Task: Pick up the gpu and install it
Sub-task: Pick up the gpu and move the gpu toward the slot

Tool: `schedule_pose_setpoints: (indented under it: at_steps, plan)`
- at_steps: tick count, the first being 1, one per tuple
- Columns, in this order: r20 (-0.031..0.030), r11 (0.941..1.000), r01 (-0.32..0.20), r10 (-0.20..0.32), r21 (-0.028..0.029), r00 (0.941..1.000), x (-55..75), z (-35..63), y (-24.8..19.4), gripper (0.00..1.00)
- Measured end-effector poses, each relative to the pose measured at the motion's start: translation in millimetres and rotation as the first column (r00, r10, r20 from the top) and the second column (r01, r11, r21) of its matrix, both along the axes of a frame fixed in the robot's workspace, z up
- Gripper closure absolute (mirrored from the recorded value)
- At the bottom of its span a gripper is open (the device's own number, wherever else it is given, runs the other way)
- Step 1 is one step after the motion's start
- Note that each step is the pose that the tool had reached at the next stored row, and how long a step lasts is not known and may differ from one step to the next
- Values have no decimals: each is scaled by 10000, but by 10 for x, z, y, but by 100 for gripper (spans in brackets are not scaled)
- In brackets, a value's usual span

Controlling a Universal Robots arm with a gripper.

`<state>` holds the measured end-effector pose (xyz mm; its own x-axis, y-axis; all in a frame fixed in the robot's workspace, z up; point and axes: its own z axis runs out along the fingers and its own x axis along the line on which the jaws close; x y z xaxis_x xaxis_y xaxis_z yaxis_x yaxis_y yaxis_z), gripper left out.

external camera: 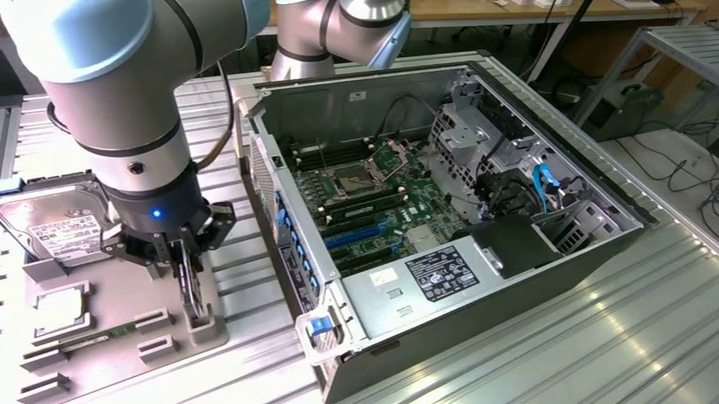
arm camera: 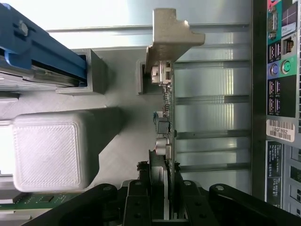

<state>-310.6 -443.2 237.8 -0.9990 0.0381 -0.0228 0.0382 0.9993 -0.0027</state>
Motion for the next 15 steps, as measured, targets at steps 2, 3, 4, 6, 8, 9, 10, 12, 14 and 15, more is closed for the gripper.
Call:
schedule_pose_setpoints:
  at_steps: [2, 3, 4, 6, 8, 9, 10, 12, 14, 15]
  plan:
    - [1, 10000, 0, 0, 0, 10000, 0, 27, 0, 72]
    - [1, 10000, 0, 0, -1, 10000, 0, 42, 0, 72]
    - [2, 10000, 0, 0, -1, 10000, 0, 56, 0, 72]
    - [1, 10000, 0, 0, -3, 10000, 0, 87, 0, 72]
    - [1, 10000, 0, 0, -3, 10000, 0, 125, 0, 72]
    - [2, 10000, 0, 0, -3, 10000, 0, 142, 0, 72]
    - [2, 10000, 0, 0, -4, 10000, 0, 161, 0, 72]
    - [2, 10000, 0, 0, -5, 10000, 0, 190, 0, 72]
    - [1, 10000, 0, 0, -8, 10000, 0, 218, 0, 72]
    - [2, 10000, 0, 0, -8, 10000, 0, 230, 0, 72]
